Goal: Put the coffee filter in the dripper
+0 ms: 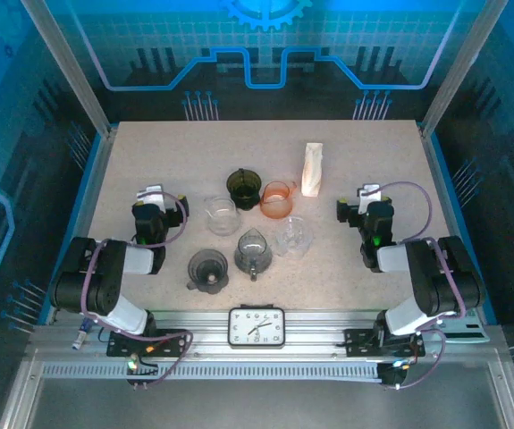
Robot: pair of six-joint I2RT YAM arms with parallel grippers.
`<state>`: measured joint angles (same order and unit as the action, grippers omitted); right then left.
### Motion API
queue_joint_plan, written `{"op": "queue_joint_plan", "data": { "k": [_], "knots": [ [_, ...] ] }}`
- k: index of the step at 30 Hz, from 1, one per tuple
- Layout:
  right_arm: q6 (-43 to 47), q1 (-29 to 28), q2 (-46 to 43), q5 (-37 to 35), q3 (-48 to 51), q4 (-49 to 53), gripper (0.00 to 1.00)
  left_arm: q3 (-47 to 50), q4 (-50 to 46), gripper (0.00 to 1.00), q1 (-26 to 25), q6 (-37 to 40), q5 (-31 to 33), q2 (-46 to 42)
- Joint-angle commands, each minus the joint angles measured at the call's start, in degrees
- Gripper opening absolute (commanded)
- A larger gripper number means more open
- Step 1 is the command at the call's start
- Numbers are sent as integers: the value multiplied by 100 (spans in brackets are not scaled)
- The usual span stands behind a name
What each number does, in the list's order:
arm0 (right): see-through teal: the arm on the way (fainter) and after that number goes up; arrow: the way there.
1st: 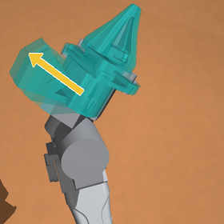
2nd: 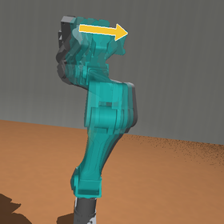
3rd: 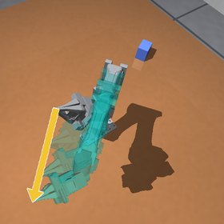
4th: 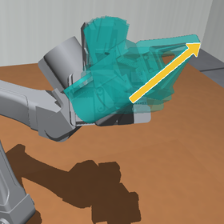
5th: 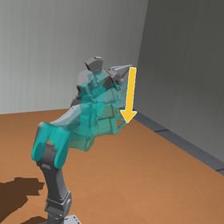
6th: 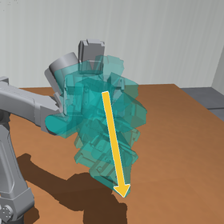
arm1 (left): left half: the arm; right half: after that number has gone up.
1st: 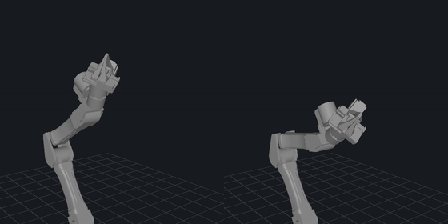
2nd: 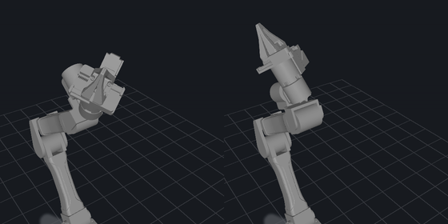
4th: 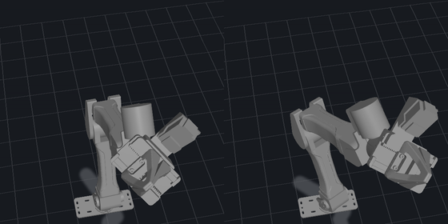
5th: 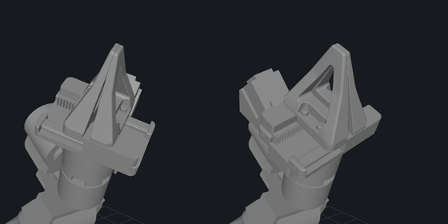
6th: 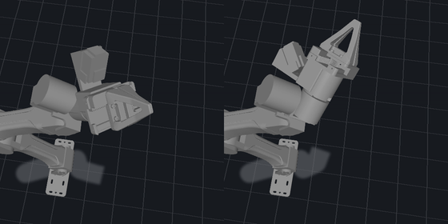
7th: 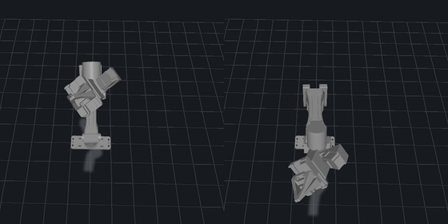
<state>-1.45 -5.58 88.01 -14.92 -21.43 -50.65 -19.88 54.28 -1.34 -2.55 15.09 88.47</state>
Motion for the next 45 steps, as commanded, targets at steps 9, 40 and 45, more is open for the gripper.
{"op": "queue_joint_plan", "data": {
  "k": [9,40,45],
  "knots": [
    [26,3,15,-64,-22,-234,100,-114,30,99,-41,114,-112,48],
    [-73,47,-205,-54,-52,43,100,-78,-89,99,-41,93,-99,-200],
    [27,15,-298,33,-25,26,100,-436,-1225,99,-24,42,-17,-765]
  ]
}}
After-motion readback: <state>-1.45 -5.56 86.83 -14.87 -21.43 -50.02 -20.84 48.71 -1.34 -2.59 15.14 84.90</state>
